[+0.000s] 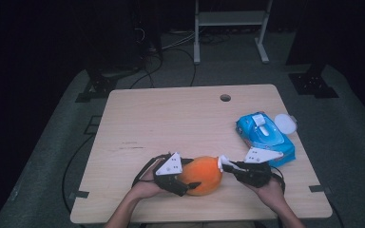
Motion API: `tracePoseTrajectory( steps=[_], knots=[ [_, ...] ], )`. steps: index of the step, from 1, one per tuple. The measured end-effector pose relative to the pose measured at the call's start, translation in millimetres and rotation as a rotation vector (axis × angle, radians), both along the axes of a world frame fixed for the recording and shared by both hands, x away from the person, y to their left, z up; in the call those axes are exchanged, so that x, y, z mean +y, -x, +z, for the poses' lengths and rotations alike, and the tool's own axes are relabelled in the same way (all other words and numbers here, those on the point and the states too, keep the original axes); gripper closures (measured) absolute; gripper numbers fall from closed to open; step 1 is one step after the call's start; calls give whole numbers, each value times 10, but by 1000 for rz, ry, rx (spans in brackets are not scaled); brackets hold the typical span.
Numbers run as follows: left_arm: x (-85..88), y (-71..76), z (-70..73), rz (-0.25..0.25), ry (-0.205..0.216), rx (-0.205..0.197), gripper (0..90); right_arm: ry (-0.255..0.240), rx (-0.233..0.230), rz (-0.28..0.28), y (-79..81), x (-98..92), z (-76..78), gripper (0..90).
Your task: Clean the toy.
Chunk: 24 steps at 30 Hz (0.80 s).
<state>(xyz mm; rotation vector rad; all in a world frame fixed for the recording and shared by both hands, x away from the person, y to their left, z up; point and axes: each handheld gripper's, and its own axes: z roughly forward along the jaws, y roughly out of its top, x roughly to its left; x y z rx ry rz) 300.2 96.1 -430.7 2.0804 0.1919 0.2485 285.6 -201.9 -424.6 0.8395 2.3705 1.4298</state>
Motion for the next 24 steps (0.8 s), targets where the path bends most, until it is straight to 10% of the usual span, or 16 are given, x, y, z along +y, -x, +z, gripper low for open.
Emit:
tracePoseTrajectory(
  steps=[4, 11, 15, 21, 24],
  knots=[
    [-15, -1, -6, 2, 6, 0, 222, 23, 28, -10, 0, -26, -50, 803],
    [-112, 72, 16, -24, -19, -41, 200, -4, -51, 17, 92, 55, 139, 803],
    [-76, 9, 59, 0, 54, 60, 177, 8, -31, 10, 76, 17, 65, 803],
    [-235, 118, 81, 8, 4, -25, 251, -10, -78, 54, 175, 127, 196, 803],
    [-206, 93, 86, 9, 23, 1, 206, 36, -107, 67, 205, 179, 211, 804]
  ],
)
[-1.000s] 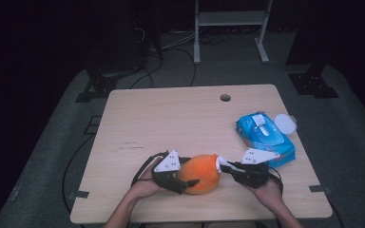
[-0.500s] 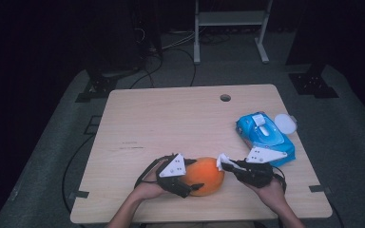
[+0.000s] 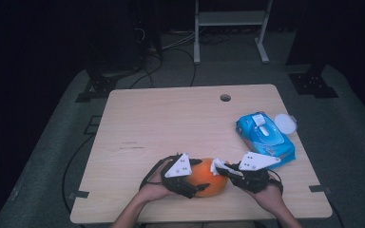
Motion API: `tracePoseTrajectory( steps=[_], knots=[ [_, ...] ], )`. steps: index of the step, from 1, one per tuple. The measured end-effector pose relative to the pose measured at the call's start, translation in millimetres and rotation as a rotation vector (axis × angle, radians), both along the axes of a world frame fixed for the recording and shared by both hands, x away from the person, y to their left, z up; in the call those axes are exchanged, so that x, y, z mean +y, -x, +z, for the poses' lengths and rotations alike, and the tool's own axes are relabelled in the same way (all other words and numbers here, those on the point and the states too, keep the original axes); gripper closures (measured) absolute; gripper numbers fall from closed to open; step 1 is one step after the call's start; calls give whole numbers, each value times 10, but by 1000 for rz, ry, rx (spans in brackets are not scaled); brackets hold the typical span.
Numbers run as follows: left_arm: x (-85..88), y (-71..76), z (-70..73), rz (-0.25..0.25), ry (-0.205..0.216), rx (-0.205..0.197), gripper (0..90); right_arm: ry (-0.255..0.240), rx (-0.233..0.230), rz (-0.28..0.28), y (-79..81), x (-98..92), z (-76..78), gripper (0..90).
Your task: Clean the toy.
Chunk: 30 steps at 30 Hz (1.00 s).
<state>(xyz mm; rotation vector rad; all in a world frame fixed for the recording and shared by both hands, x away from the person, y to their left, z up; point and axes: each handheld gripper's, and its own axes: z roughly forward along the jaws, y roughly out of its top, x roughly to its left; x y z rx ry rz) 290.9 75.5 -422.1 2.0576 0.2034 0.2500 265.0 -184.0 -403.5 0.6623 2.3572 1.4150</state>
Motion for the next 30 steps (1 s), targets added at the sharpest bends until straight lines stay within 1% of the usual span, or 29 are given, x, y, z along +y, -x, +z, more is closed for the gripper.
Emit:
tracePoseTrajectory(
  steps=[1, 2, 3, 4, 5, 7, 8, 9, 11, 12, 13, 15, 16, 17, 18, 19, 20, 21, 22, 23, 24, 25, 27, 28, 29, 30],
  knots=[
    [24, -23, -2, 7, 15, 21, 191, -5, 8, 0, -15, -24, -13, 804],
    [45, -46, -5, 18, 24, 47, 172, 2, 11, -8, -33, -54, -25, 803],
    [59, -63, -7, 31, 29, 70, 171, 16, 8, -23, -48, -82, -37, 804],
    [60, -72, -12, 38, 35, 81, 177, 30, 5, -39, -58, -108, -45, 803],
    [50, -69, -10, 40, 32, 76, 202, 45, -2, -54, -66, -128, -49, 804],
    [-1, -39, -4, 37, 19, 45, 240, 41, -3, -60, -62, -130, -41, 803],
    [-35, -17, -3, 27, 13, 27, 247, 35, -7, -51, -45, -104, -28, 803],
    [-74, 15, -6, 16, 8, 14, 250, 28, -15, -32, -25, -66, -12, 803],
    [-115, 64, 0, -6, -14, -17, 248, 7, -20, 12, 10, 10, 24, 803],
    [-111, 68, 4, -11, -19, -23, 238, 19, -30, 22, 21, 34, 36, 803],
    [-93, 58, 6, -18, -12, -20, 227, 31, -34, 25, 27, 40, 38, 803],
    [-49, 29, 19, -9, 10, 6, 194, 26, -22, 28, 9, -1, 23, 803],
    [-22, 5, 29, 0, 18, 25, 176, 27, -14, 24, -2, -24, 7, 804],
    [-4, -19, 33, 26, 19, 48, 147, 28, -3, 20, -11, -46, -7, 804],
    [7, -54, 29, 56, 16, 82, 98, 28, 2, 17, -18, -70, -18, 803],
    [21, -89, 14, 71, 25, 134, 85, 23, 6, 11, -23, -90, -22, 803],
    [29, -117, -6, 77, 41, 172, 85, 21, 12, 9, -28, -105, -22, 804],
    [27, -125, -25, 64, 42, 178, 101, 21, 9, 6, -31, -109, -19, 803],
    [14, -106, -32, 55, 34, 158, 148, 22, 6, 5, -33, -101, -14, 803],
    [14, -106, -32, 55, 34, 158, 187, 22, 6, 5, -33, -101, -14, 803],
    [5, -72, -18, 52, 24, 110, 260, 22, -5, 2, -13, -73, 16, 803],
    [-10, -25, 21, 60, 29, 33, 298, 13, -15, -3, -4, -66, 39, 803],
    [-60, 31, 58, 77, 34, -63, 332, -14, -31, -10, 15, -66, 94, 803],
    [-93, 57, 64, 87, 13, -119, 336, -21, -39, -9, 25, -62, 125, 803],
    [-115, 72, 59, 84, -17, -161, 336, -15, -56, -9, 29, -55, 145, 803],
    [-115, 72, 59, 84, -17, -161, 331, -15, -56, -9, 29, -55, 145, 803]
  ],
)
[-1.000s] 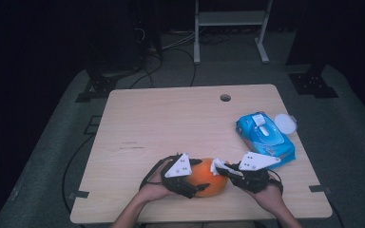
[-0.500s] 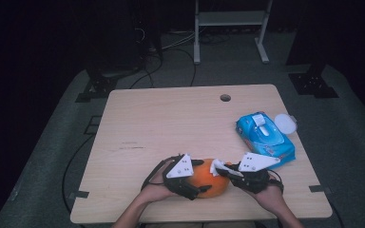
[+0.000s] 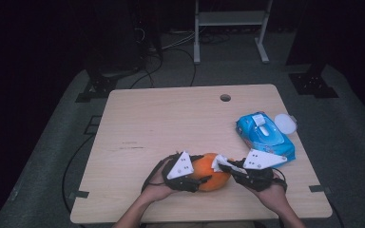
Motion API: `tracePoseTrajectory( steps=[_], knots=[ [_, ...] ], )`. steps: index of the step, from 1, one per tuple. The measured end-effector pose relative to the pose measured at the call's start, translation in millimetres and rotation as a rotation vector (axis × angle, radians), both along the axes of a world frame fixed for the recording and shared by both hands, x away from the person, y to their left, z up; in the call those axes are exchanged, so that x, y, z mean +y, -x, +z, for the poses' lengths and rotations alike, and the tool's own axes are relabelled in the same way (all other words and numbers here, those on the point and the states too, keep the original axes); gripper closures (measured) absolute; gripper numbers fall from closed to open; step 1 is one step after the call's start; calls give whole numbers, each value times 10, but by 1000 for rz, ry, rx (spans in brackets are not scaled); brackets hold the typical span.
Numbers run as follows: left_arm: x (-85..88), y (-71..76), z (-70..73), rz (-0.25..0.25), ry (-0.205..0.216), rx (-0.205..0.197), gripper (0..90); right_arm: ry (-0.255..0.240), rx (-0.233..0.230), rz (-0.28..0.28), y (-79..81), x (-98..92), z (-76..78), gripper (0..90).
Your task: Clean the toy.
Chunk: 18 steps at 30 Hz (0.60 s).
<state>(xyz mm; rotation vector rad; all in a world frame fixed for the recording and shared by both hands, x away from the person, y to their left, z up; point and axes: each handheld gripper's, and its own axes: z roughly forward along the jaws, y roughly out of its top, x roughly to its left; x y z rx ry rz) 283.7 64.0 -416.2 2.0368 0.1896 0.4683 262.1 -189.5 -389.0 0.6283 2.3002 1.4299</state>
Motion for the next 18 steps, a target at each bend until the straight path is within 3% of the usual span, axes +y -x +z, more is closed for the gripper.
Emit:
tracePoseTrajectory(
  steps=[2, 4, 6, 7, 9, 11, 13, 15, 18],
  knots=[
    [11, -1, -45, -28, -5, 2, 284, 56, -4, -30, -21, -14, -49, 803],
    [45, -42, -66, -29, 22, 81, 207, 105, 2, -57, -60, -46, -134, 803],
    [71, -66, -78, -30, 52, 111, 196, 95, 23, -66, -82, -79, -186, 803],
    [71, -66, -78, -30, 52, 111, 206, 93, 20, -66, -75, -67, -180, 803],
    [20, -20, -83, -48, 29, 73, 227, 87, 8, -42, -35, 1, -141, 803],
    [-38, 40, -95, -74, 0, 37, 230, 47, 4, 18, 20, 93, -107, 803],
    [-70, 78, -105, -84, -23, 3, 226, 52, -8, 55, 78, 190, -91, 802],
    [-54, 64, -101, -70, -17, 12, 200, 78, -23, 53, 99, 224, -97, 803],
    [-14, 24, -80, -46, 15, 49, 171, 70, -13, 44, 54, 164, -106, 803]
  ],
)
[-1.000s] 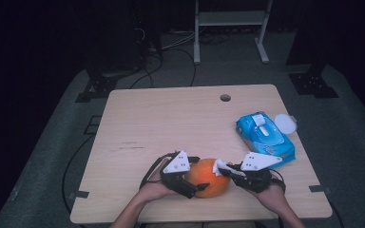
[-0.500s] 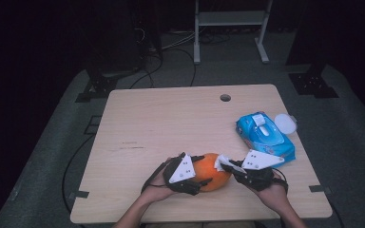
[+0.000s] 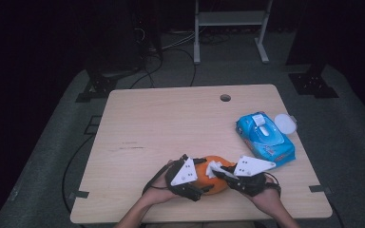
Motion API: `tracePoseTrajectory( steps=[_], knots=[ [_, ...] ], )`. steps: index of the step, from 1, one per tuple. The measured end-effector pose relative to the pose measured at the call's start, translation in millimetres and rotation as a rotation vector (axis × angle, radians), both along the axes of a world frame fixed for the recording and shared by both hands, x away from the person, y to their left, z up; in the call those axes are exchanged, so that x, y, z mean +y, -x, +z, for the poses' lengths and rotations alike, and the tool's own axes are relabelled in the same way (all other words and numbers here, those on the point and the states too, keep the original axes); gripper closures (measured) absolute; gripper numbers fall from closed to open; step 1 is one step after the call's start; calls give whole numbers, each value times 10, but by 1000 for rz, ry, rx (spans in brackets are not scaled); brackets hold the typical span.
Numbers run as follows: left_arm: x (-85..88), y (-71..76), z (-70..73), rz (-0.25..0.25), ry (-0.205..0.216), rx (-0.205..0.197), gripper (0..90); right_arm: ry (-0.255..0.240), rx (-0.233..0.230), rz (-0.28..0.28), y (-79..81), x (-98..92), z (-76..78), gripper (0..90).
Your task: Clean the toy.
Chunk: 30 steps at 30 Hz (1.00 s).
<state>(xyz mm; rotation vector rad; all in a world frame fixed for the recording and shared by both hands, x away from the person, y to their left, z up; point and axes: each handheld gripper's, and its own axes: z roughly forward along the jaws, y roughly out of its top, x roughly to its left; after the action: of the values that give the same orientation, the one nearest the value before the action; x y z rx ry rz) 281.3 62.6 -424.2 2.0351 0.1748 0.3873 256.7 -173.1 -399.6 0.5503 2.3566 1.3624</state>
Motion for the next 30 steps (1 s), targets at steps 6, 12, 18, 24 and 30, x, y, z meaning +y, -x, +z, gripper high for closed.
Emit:
tracePoseTrajectory(
  steps=[6, 12, 18, 24, 30],
  knots=[
    [20, -43, -28, 7, 8, 40, 241, -4, 15, -47, -44, -130, 7, 803],
    [-3, 54, -37, -54, -69, -59, 300, 4, -2, 24, 58, 62, 38, 803],
    [30, 5, -44, -41, -35, 1, 253, 50, -14, -47, -31, -80, 7, 804],
    [-56, -9, -24, -17, -53, 34, 155, -7, 25, -15, -16, 6, -1, 803],
    [40, -6, -48, -26, -60, 15, 270, 11, 26, -18, -47, -31, -13, 804]
  ],
)
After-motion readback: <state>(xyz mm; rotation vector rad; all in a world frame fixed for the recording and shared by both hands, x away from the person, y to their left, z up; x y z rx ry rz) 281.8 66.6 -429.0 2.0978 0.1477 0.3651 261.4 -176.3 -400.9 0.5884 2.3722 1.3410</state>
